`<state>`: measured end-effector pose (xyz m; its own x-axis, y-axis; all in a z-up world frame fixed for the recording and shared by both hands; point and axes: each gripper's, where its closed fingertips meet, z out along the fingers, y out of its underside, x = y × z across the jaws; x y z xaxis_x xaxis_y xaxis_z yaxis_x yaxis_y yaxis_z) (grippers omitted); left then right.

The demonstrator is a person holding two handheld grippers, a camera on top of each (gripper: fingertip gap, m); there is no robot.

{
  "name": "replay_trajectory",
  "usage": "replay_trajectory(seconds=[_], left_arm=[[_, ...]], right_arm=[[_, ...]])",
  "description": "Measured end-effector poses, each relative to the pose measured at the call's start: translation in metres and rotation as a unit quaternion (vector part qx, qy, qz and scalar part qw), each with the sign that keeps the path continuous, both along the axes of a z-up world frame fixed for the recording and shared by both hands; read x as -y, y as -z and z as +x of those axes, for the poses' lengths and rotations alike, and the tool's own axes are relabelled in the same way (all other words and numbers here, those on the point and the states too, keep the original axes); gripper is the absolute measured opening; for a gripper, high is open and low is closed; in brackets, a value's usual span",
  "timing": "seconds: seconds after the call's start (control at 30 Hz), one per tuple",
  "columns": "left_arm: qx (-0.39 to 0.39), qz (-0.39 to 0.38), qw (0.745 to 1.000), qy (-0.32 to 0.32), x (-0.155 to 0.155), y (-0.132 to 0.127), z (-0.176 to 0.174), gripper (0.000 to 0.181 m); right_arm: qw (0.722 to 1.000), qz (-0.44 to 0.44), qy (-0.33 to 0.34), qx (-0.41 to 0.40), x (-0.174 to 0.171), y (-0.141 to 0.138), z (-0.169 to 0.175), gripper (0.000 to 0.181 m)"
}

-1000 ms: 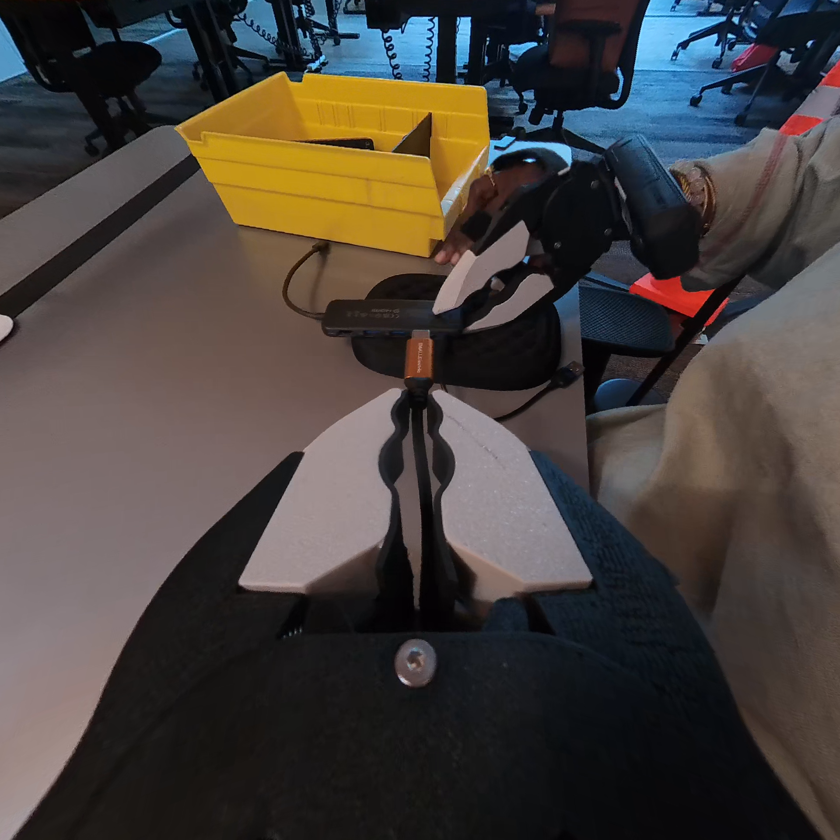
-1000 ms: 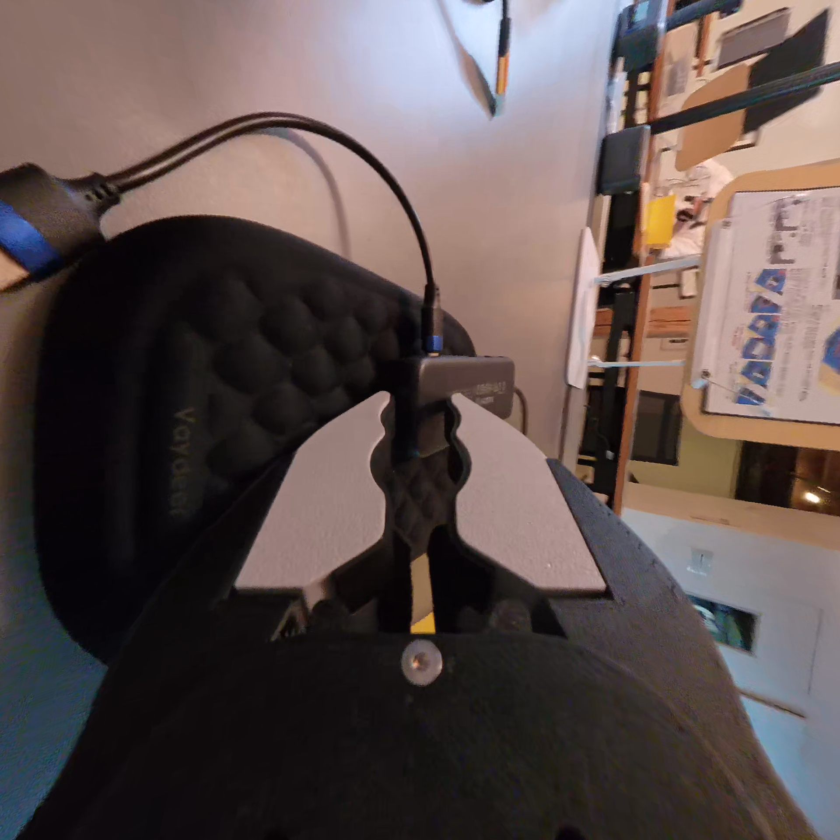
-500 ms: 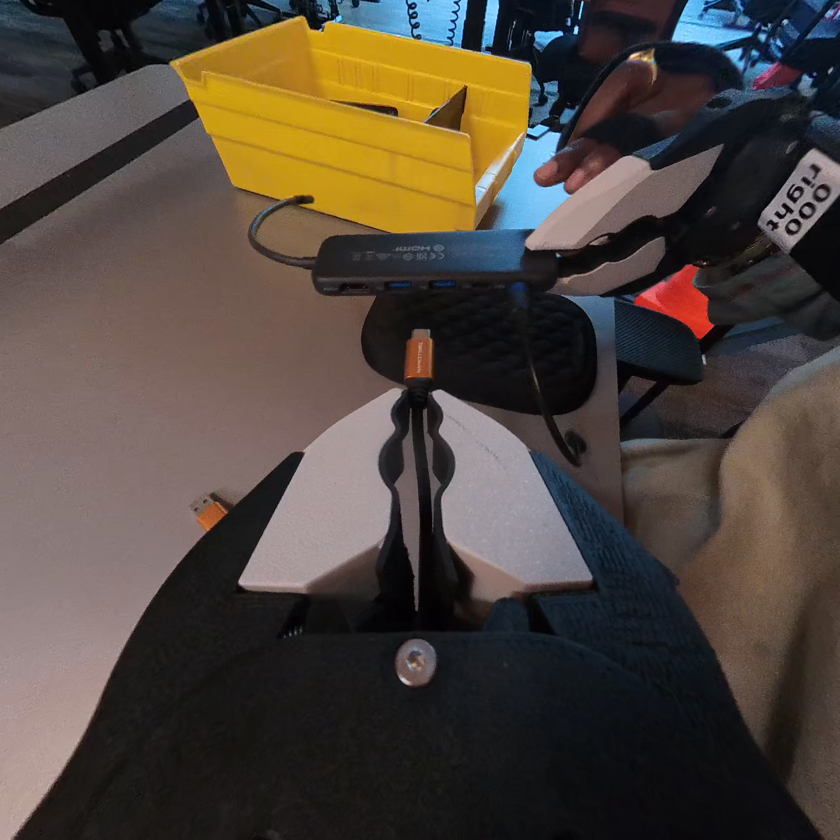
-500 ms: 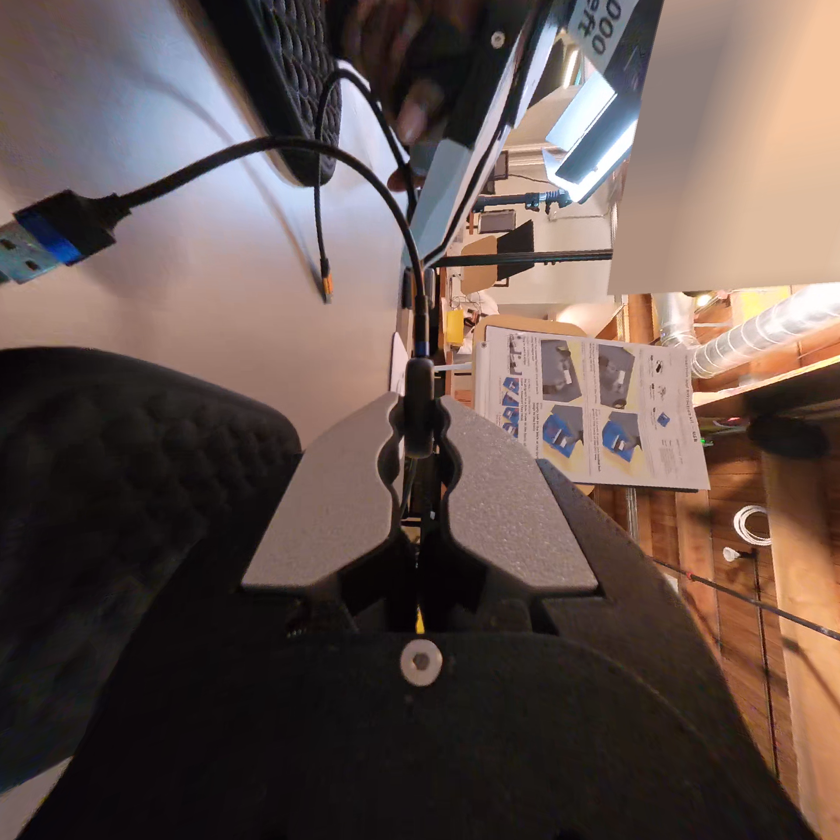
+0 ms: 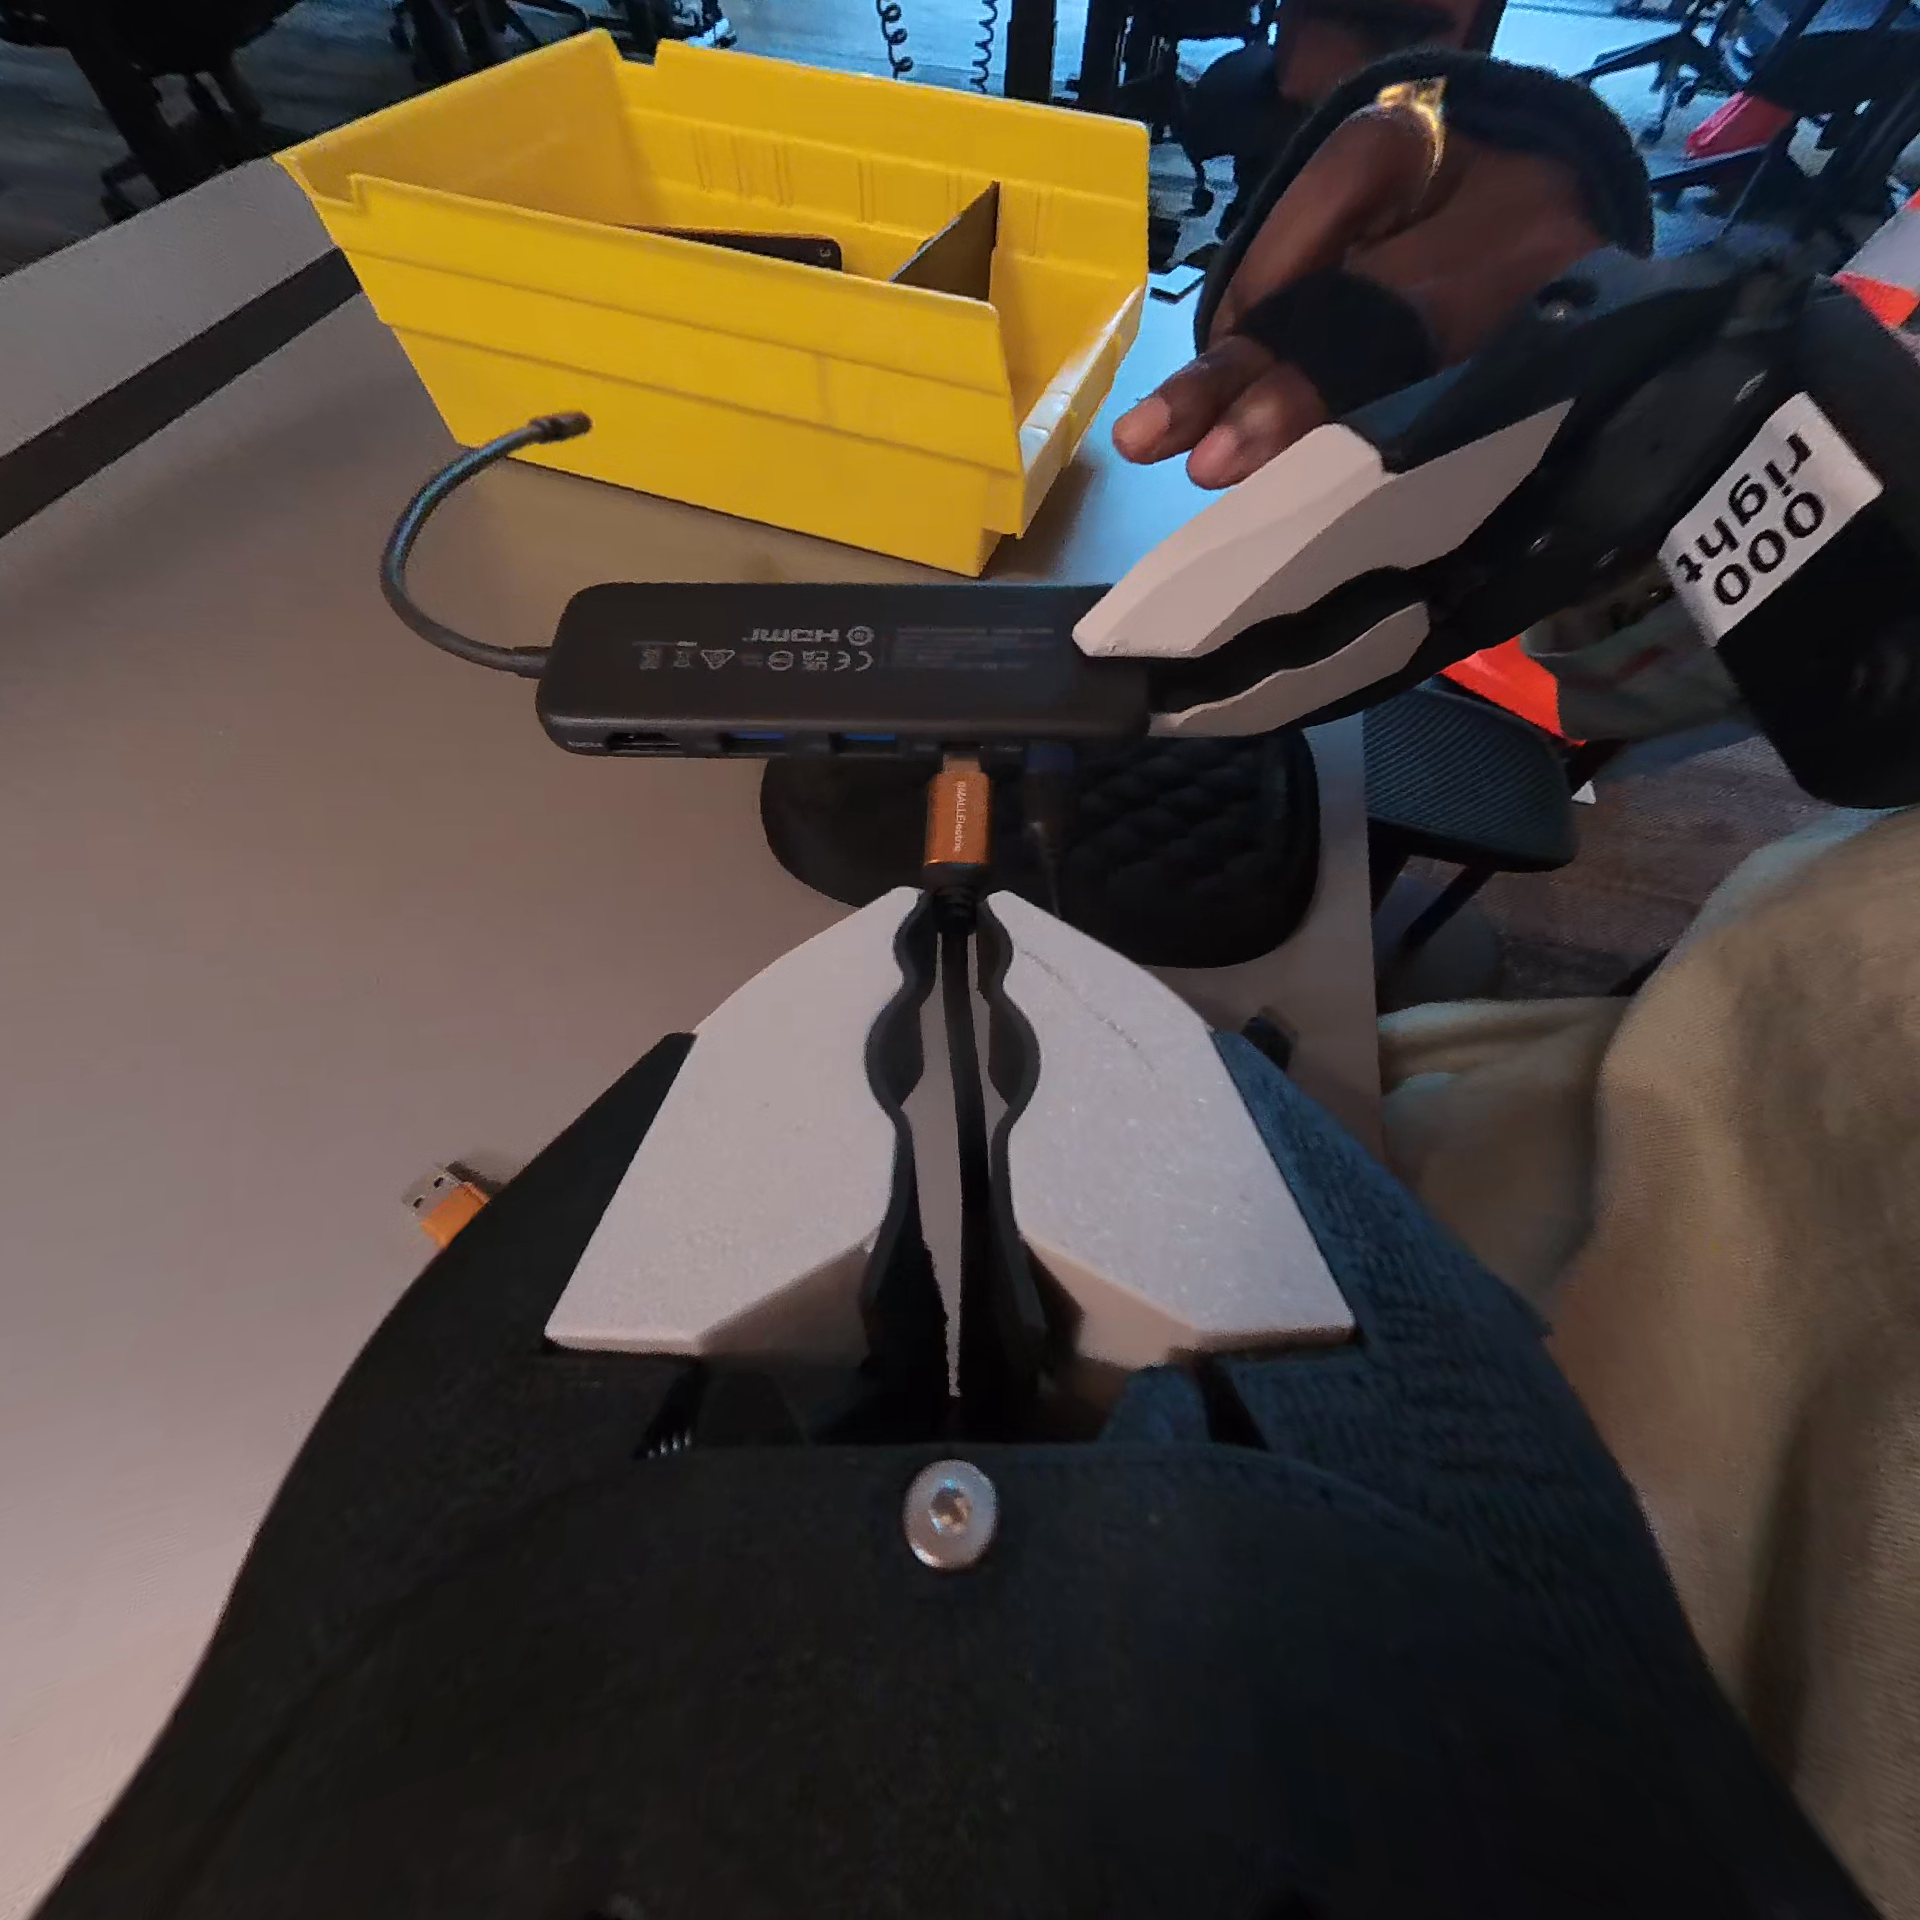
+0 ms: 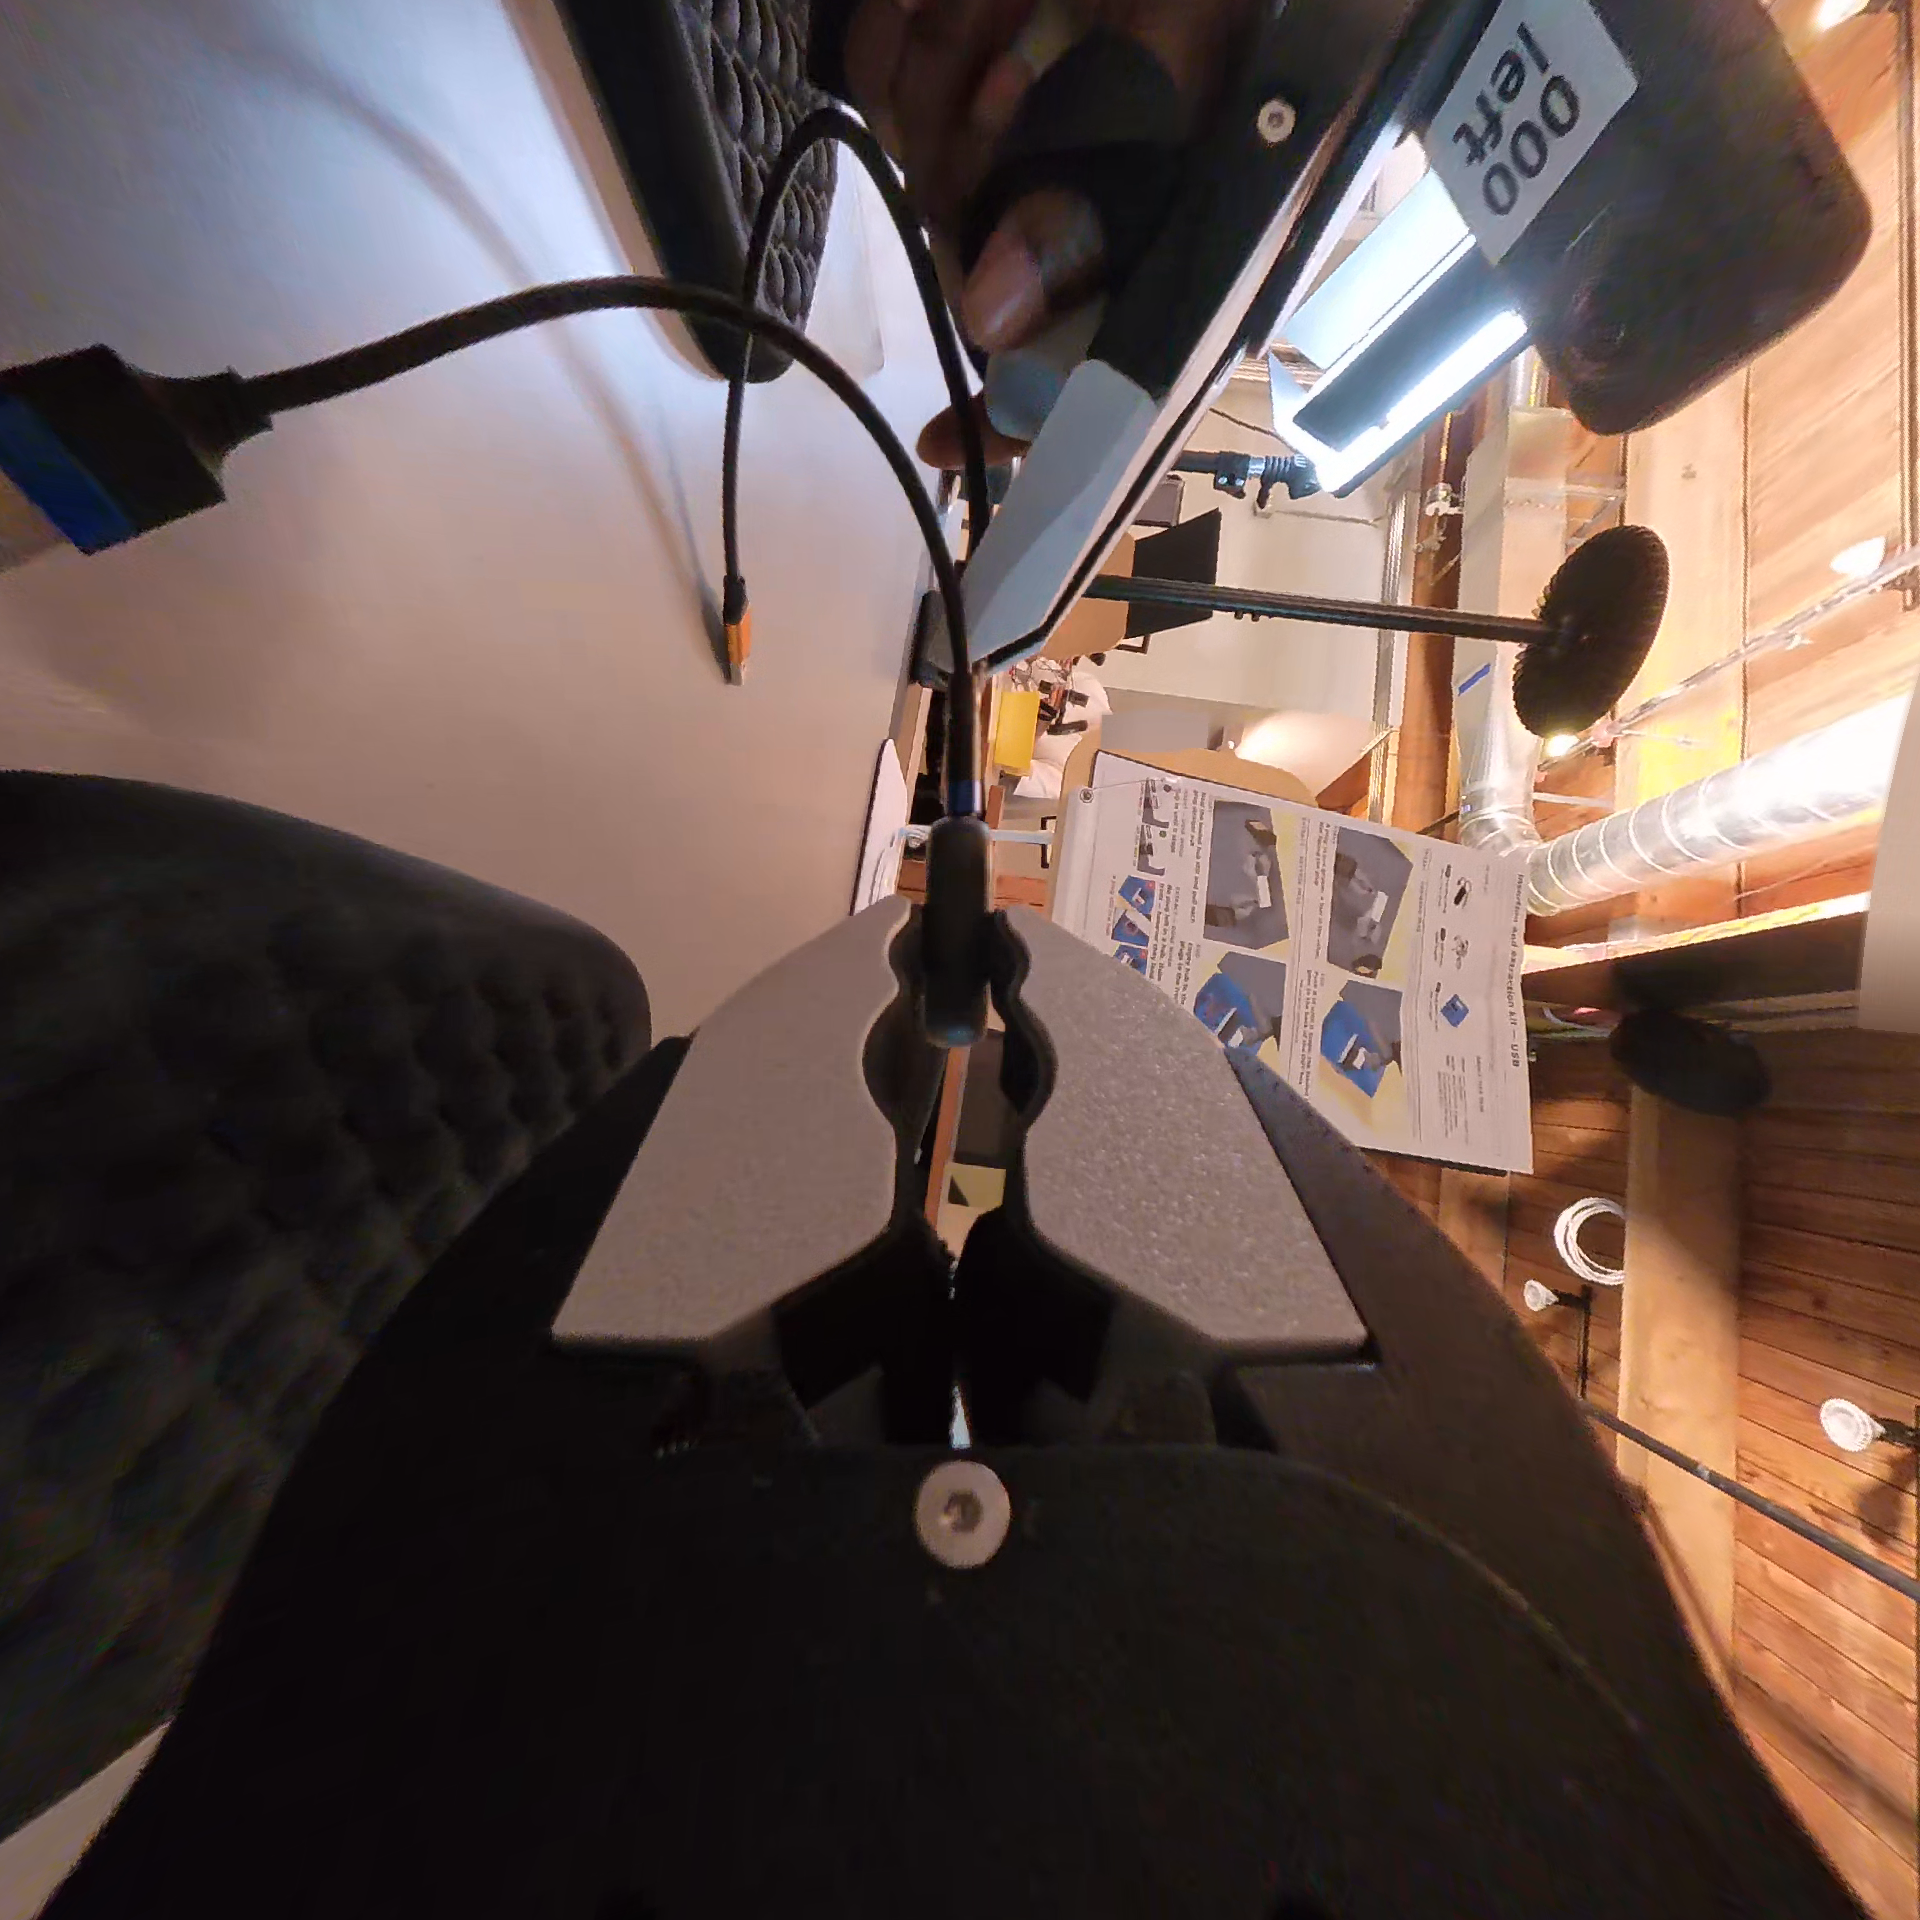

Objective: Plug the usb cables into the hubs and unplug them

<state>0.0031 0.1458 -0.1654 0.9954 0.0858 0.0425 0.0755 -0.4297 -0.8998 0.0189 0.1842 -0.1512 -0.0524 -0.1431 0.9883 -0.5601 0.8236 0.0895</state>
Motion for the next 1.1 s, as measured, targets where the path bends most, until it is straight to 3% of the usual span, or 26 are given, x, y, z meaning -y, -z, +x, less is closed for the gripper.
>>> replay_trajectory(seconds=[0.83, 1.1], left_arm=[[0.021, 0.016, 1.000, 0.008, -0.001, 0.006, 0.003, 0.007], [0.020, 0.024, 0.996, 0.079, 0.005, 0.006, 0.005, 0.007]], right_arm=[[1.000, -0.009, -0.027, 0.011, 0.005, 0.005, 0.006, 0.011], [0.996, -0.014, -0.080, 0.045, 0.020, 0.008, 0.018, 0.011]])
